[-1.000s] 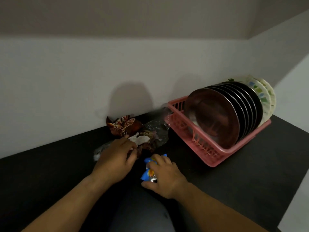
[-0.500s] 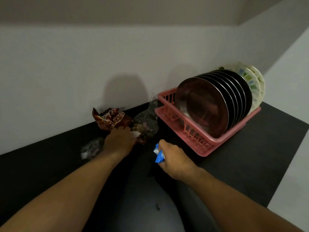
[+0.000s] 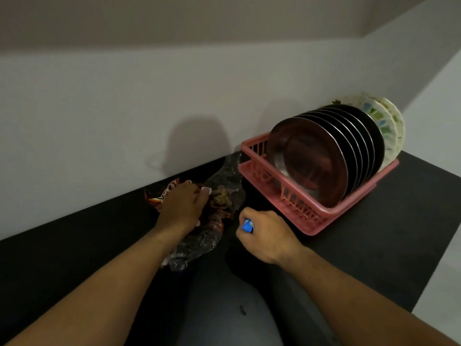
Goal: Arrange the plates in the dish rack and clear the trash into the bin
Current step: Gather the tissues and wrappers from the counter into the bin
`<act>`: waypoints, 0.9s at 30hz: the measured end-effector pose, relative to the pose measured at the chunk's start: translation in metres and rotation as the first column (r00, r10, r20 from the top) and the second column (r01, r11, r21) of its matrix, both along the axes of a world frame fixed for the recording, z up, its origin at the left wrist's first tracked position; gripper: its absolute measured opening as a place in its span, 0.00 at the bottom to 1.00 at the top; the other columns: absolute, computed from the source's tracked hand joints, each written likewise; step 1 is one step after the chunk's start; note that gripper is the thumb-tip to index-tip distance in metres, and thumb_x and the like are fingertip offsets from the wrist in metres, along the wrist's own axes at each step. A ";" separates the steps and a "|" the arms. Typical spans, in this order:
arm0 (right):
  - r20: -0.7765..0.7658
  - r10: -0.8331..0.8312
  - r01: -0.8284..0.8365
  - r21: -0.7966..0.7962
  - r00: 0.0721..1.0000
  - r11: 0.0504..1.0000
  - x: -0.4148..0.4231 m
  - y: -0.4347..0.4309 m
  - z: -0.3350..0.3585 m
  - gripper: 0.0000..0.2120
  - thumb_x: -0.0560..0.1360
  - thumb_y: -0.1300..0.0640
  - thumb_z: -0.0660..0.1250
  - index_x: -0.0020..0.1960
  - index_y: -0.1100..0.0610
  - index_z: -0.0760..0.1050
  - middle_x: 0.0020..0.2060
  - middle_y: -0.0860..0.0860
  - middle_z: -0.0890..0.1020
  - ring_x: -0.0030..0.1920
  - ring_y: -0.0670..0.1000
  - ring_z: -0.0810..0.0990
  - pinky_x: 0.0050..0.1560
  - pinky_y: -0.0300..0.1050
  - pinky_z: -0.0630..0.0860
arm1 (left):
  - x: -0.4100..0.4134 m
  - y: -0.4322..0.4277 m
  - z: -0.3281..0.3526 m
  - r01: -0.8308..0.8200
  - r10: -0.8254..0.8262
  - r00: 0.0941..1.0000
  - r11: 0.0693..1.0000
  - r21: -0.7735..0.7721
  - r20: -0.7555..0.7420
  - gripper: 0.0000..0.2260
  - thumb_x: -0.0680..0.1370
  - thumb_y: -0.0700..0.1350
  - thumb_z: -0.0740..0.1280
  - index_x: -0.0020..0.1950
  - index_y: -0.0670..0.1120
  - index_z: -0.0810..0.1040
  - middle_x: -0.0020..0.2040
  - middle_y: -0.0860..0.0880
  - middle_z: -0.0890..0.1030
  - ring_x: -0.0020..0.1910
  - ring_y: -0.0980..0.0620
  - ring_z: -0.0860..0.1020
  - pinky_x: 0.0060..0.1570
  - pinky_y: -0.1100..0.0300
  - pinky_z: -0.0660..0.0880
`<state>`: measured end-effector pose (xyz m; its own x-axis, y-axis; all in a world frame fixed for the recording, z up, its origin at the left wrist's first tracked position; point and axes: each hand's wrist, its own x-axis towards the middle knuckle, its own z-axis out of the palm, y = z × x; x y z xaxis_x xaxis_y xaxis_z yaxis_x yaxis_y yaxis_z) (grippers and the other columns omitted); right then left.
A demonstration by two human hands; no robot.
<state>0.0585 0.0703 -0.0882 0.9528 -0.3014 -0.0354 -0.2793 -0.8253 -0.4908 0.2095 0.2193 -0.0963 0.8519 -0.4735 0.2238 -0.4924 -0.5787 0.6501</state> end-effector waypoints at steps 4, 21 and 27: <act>0.038 -0.093 0.094 -0.018 0.995 0.995 -0.004 -0.003 0.001 0.16 0.73 0.37 0.68 0.36 0.46 0.69 0.31 0.45 0.76 0.30 0.44 0.76 0.28 0.36 0.66 | 0.004 -0.013 0.008 -0.029 0.028 0.999 0.999 0.019 0.039 0.26 0.74 0.64 0.66 0.27 0.44 0.74 0.27 0.47 0.76 0.27 0.51 0.75 0.38 0.57 0.72; 0.004 -0.156 0.153 0.140 0.988 0.978 -0.021 -0.034 -0.002 0.14 0.76 0.57 0.69 0.34 0.50 0.68 0.31 0.47 0.76 0.28 0.43 0.72 0.27 0.35 0.67 | 0.027 -0.076 -0.014 0.162 -0.130 0.987 0.813 0.559 -0.097 0.21 0.73 0.64 0.64 0.55 0.50 0.79 0.53 0.50 0.79 0.49 0.49 0.78 0.44 0.57 0.75; 0.011 -0.139 0.136 0.140 0.990 0.981 -0.020 -0.038 -0.007 0.15 0.76 0.56 0.69 0.34 0.48 0.67 0.30 0.47 0.76 0.25 0.41 0.73 0.24 0.31 0.66 | 0.019 -0.081 -0.021 0.186 -0.115 0.981 0.808 0.559 -0.159 0.25 0.79 0.57 0.62 0.72 0.46 0.68 0.69 0.42 0.69 0.64 0.44 0.71 0.62 0.55 0.70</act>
<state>0.0380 0.0326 -0.0953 0.9037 -0.4228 -0.0672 -0.3740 -0.7032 -0.6046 0.2284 0.1385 -0.1173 0.7618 -0.6101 -0.2177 -0.5487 -0.7864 0.2837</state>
